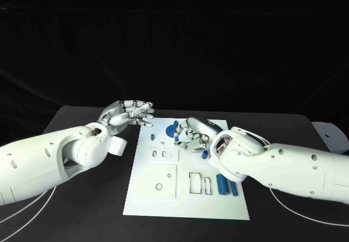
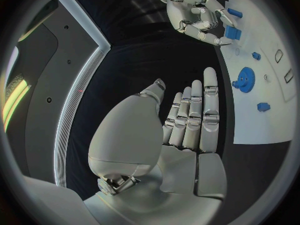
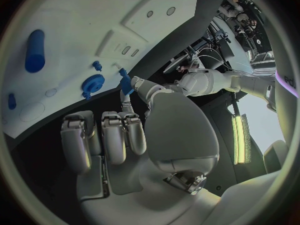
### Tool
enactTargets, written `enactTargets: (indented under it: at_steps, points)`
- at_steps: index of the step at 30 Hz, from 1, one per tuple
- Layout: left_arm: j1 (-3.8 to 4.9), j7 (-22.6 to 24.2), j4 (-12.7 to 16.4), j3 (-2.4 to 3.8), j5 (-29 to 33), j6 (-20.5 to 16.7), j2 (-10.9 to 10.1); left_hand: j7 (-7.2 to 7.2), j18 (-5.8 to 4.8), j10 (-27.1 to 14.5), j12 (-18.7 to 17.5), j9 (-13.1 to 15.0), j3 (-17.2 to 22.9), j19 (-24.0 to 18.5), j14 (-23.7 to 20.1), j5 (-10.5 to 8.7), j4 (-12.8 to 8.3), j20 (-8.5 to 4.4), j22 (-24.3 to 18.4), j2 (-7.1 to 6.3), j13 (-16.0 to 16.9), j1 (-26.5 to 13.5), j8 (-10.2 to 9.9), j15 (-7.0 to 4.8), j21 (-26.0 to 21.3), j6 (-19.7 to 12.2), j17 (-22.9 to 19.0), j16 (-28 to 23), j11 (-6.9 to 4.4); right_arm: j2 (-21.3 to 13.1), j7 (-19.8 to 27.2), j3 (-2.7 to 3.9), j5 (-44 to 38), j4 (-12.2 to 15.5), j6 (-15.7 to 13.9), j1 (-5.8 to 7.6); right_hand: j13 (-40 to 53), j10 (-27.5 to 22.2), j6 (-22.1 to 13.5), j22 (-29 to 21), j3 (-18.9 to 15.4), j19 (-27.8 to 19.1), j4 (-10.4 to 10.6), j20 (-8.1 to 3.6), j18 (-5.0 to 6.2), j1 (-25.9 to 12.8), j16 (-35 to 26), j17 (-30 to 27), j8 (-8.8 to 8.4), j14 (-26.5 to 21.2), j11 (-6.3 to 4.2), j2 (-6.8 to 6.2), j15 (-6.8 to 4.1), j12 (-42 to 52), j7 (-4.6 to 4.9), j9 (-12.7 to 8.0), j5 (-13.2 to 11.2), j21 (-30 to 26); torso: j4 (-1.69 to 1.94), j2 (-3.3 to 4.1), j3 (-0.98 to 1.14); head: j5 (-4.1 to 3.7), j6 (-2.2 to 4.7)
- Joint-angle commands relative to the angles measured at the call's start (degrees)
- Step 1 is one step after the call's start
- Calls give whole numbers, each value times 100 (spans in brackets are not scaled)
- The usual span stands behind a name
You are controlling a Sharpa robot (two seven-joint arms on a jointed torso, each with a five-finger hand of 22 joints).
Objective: Assemble the parts on the task board
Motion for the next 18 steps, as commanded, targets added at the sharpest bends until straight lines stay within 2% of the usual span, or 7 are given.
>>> enactTargets:
  at_steps: [1, 3, 7, 10, 18]
  points:
    - [2, 23, 28, 3, 140, 6, 9, 23, 74, -29, -17, 7, 16, 30, 8, 23, 10, 9, -7, 45, -4, 6, -32, 7, -4, 6, 9, 7, 3, 78, -331, -11, -438, -29, 219, -89, 1465, 559, 3, 1505, 8, 599, 13, -52, -82, -66, 19, 1508, 80, 608, -49, -13, -28, -25, -21, 77, -13, 25, -1, 17, 10, 20, -9]
    - [2, 19, 39, 3, 125, 12, 6, 23, 74, -29, -17, 7, 16, 30, 8, 23, 10, 9, -7, 45, -4, 6, -32, 7, -4, 6, 9, 7, 3, 130, -358, -14, -494, -54, 240, -137, 1464, 558, -7, 1505, 6, 599, 10, -52, -82, -71, 19, 1508, 79, 608, -47, -23, -28, -26, -19, 76, -15, 25, -1, 18, 15, 32, -30]
    - [3, 20, 58, 3, 103, 17, -2, 23, 74, -29, -17, 7, 16, 30, 8, 23, 9, 9, -7, 43, -4, 8, -33, 6, -6, 7, 11, 6, 3, 221, -393, -18, -586, -99, 297, -227, 1466, 560, -22, 1505, -5, 599, 14, -52, -82, -95, 19, 1508, 81, 608, -43, -47, -26, -24, -13, 76, -24, 25, -20, 8, 6, 49, -50]
    - [3, 22, 63, 3, 95, 18, -4, 23, 74, -29, -17, 7, 16, 30, 8, 23, 9, 9, -7, 43, -4, 8, -33, 6, -6, 7, 11, 6, 3, 305, -412, -20, -694, -152, 325, -281, 1466, 560, -22, 1505, -5, 599, 14, -52, -82, -95, 19, 1508, 81, 608, -43, -47, -26, -24, -13, 76, -24, 25, -19, 9, 15, 59, -62]
    - [3, -17, 72, 3, 28, 117, -11, 24, 73, -32, -19, 6, 14, 28, 5, 23, 5, 9, -8, 37, -5, 12, -36, 8, -11, 5, 14, 3, 4, 483, -432, -24, -753, -311, 331, -357, 1459, 553, -39, 1505, -16, 599, 20, -51, -82, -119, 19, 1508, 80, 608, -39, -70, -23, -31, -8, 74, -32, 25, -13, 14, 20, 31, -87]
